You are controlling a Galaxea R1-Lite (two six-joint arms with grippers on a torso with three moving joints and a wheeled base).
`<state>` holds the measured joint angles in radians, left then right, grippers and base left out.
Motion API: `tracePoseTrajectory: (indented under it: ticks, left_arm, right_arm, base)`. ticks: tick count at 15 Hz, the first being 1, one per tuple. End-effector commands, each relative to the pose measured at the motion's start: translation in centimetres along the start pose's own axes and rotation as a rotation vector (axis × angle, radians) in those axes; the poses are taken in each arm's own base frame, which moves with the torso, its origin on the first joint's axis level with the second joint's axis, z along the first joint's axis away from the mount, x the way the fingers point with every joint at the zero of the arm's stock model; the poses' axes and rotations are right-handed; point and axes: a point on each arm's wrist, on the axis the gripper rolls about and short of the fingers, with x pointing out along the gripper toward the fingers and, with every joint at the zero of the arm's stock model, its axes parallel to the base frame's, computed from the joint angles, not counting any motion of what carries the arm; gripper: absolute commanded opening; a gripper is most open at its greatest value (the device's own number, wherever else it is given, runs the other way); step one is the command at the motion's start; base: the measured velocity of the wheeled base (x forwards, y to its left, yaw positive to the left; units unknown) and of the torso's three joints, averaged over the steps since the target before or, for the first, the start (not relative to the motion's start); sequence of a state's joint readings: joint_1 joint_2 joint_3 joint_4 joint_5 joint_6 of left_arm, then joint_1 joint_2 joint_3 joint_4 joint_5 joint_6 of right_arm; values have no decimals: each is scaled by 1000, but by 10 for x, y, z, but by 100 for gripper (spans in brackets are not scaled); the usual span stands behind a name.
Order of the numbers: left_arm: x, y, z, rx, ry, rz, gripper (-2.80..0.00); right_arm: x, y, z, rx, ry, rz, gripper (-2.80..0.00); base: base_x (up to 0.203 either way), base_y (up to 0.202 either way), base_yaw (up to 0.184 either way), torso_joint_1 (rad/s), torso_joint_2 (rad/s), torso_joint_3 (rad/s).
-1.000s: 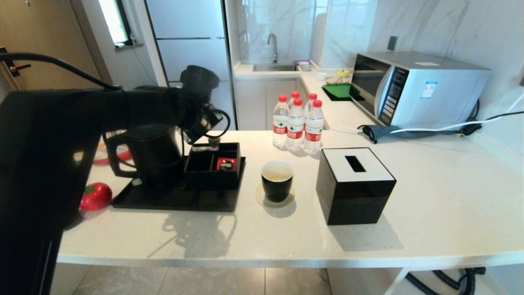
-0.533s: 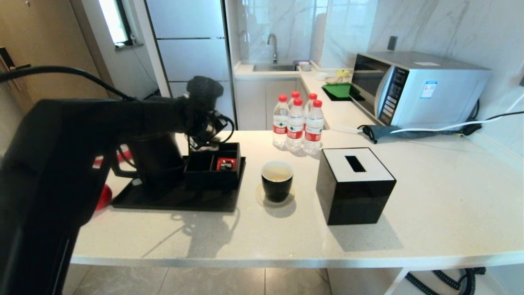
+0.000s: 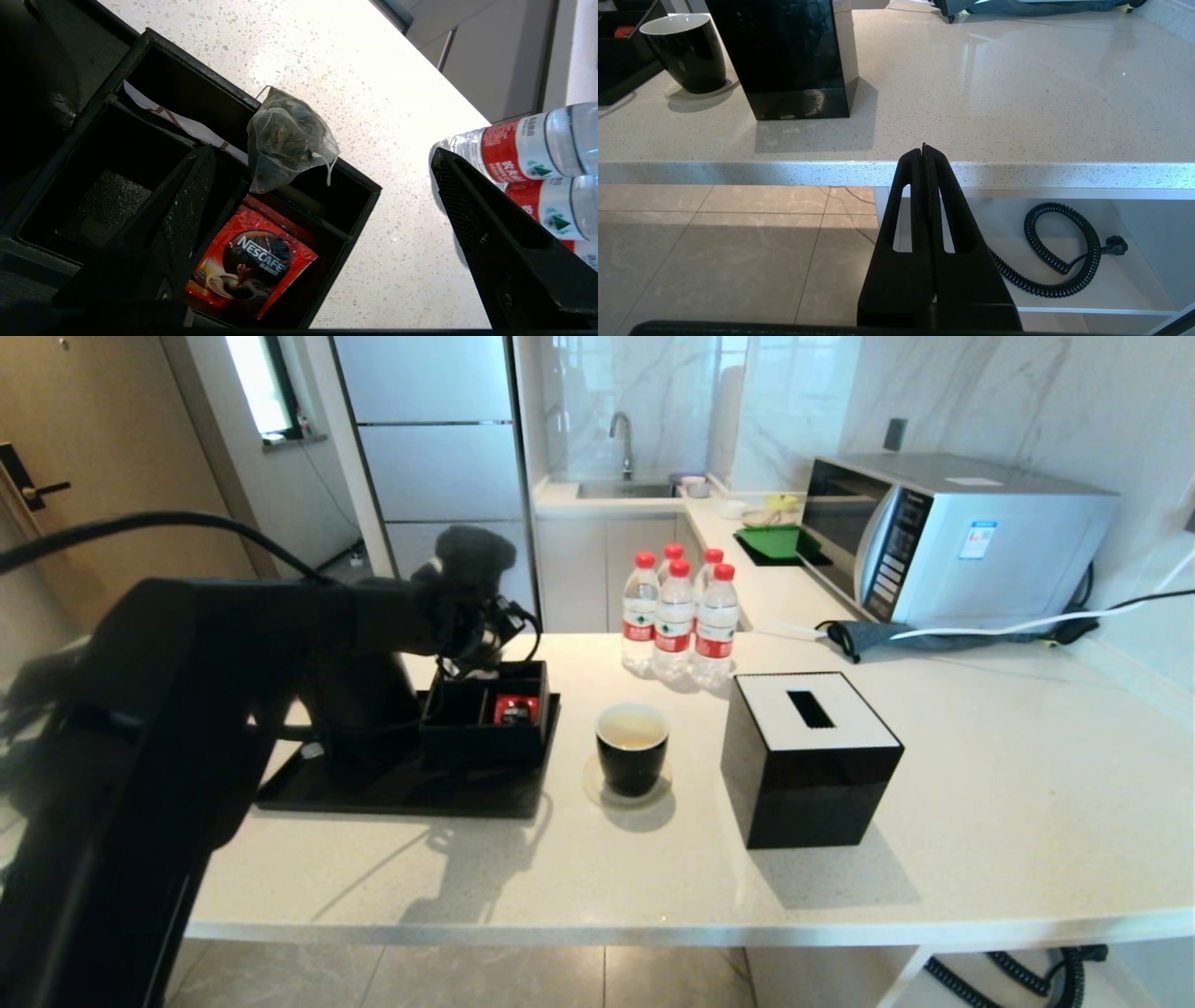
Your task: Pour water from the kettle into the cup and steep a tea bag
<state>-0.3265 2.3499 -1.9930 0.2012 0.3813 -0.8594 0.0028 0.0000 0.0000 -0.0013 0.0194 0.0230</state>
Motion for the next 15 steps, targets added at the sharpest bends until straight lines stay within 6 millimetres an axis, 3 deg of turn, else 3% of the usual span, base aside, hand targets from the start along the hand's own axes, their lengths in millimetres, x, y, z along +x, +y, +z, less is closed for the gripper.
tracePoseTrajectory:
  ticks: [1,15]
  left_arm:
    - [4,2,-3,8,3,9,0]
    - [23,4,-8,44,-35,-31,0]
  right_arm:
    - [0,0,0,0,0,1,-280]
    - [0,0,0,0,0,1,-280]
  base:
    - [0,0,0,0,0,0]
    - [0,0,0,0,0,0]
